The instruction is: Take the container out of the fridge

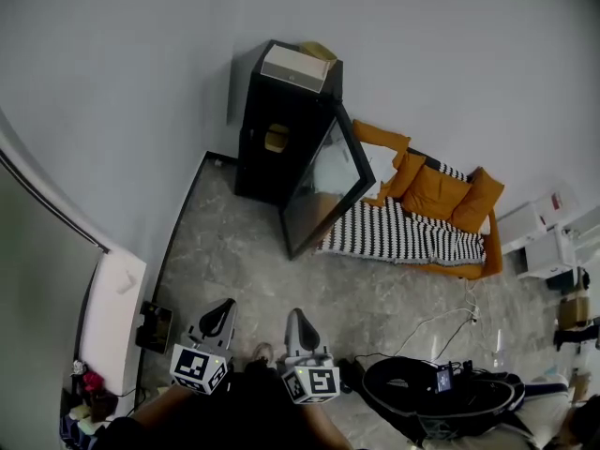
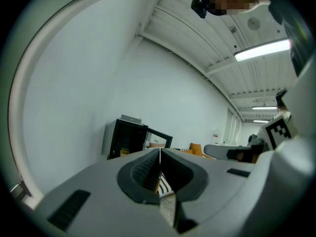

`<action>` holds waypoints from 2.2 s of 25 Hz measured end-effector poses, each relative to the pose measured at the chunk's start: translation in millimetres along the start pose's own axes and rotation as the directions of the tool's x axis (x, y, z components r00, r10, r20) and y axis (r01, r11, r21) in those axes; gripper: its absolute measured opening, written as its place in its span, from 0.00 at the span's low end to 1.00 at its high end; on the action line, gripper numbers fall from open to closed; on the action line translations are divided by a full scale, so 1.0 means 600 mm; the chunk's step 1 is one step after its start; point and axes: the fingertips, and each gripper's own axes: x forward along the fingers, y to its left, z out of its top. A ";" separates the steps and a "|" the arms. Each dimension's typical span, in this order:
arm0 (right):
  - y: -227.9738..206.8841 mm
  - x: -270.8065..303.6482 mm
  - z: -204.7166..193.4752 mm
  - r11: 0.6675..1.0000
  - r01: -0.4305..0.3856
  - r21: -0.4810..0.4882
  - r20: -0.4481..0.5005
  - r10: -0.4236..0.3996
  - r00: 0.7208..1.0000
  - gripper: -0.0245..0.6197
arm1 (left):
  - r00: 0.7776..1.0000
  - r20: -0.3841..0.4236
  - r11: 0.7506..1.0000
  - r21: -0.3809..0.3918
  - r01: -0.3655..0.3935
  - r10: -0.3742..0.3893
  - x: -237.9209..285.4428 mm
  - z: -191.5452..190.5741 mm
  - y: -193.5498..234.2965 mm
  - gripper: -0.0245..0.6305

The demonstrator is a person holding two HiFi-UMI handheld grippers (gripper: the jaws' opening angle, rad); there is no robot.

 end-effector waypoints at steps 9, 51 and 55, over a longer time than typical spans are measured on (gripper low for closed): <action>0.032 0.035 -0.014 0.999 0.044 -0.012 0.021 -0.044 0.999 0.04 | 0.999 0.030 0.996 0.079 0.033 -0.036 -0.015 0.029 0.037 0.05; -0.223 0.564 0.056 0.989 -0.128 -0.075 -0.032 0.126 0.992 0.04 | 0.994 -0.081 0.996 -0.046 -0.075 0.072 0.515 0.068 0.222 0.05; -0.237 0.613 0.053 0.991 -0.123 -0.060 -0.026 0.122 0.992 0.04 | 0.995 -0.089 0.996 -0.070 -0.057 0.051 0.562 0.044 0.257 0.05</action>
